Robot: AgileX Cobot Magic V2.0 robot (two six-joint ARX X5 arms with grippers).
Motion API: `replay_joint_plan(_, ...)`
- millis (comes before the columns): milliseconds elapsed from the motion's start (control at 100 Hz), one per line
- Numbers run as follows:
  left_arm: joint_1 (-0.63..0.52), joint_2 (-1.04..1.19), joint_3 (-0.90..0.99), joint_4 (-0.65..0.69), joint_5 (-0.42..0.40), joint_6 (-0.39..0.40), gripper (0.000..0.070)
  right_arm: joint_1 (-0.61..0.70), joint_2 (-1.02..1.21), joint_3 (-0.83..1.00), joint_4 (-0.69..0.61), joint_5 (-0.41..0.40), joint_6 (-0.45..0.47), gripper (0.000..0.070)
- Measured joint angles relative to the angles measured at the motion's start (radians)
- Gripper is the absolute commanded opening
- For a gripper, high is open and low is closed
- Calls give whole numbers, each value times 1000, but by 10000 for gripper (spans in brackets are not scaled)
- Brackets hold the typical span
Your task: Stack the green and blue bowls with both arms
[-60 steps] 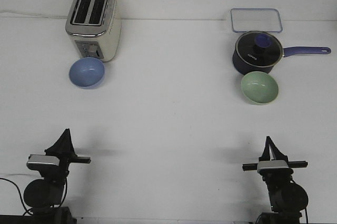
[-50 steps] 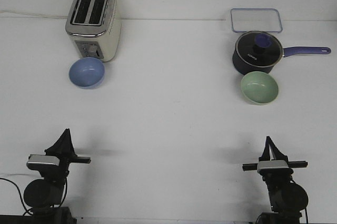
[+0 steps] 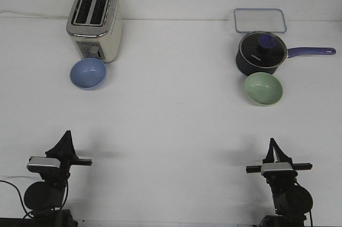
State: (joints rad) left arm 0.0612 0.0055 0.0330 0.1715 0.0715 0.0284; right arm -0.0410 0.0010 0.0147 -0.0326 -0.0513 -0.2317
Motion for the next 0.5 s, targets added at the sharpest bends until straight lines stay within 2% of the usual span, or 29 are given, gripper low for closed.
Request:
replay_joint_plan(290, 0, 0, 0, 0, 0, 0, 14, 0, 0, 0, 24, -2, 6, 1)
replay_joint_plan(500, 0, 0, 0, 0, 0, 0, 14, 1, 0, 0, 84, -6, 104, 1)
